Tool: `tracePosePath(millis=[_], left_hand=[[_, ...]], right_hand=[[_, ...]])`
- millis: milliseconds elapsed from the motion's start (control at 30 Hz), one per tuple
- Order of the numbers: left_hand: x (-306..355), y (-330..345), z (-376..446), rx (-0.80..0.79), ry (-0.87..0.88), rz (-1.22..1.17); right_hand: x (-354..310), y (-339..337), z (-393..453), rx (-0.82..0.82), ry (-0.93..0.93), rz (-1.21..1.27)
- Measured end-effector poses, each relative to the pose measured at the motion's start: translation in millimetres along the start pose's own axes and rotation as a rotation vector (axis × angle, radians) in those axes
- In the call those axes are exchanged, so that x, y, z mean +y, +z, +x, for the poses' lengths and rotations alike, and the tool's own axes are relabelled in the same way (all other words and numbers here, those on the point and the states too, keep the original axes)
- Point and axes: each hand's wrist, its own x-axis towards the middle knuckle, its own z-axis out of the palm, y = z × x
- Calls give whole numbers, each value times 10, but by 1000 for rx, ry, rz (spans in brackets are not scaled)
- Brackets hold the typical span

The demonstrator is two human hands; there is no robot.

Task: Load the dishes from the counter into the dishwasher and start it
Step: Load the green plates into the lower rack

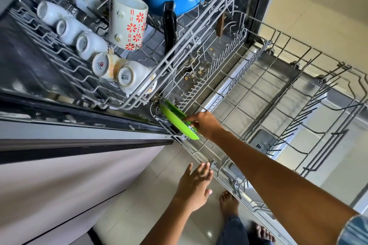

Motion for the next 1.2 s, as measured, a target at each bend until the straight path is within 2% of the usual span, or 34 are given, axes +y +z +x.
tracePosePath(millis=[33, 133, 200, 267, 367, 467, 600, 800, 900, 1067, 1200], left_hand=[[37, -54, -21, -54, -21, 1], [36, -44, -13, 75, -2, -28], [40, -63, -12, 22, -16, -8], [54, -116, -18, 48, -22, -5], [110, -267, -35, 18, -59, -40], [191, -514, -138, 202, -100, -100], [338, -1019, -684, 411, -162, -157], [675, -1782, -2453, 767, -262, -210], [924, -1993, -3515, 875, -383, -173], [1179, -1909, -4796, 1059, -604, -232], [1163, -1712, -5330, 1204, -759, -299]], right_hand=[[-2, -4, -18, 3, -6, 1], [-8, -51, -130, 101, -4, 46], [1, -104, -264, 209, 25, 76], [15, -147, -442, 311, 58, 99], [6, -222, -769, 382, 33, 102], [-118, -326, -1152, 430, -24, 48], [-527, -568, -1682, 541, -109, 28], [-1834, -984, -2659, 565, -333, 10], [-2647, -1151, -3237, 585, -490, 51], [-3775, -1197, -3865, 486, -699, 117], [-4375, -1107, -4043, 394, -814, 106]])
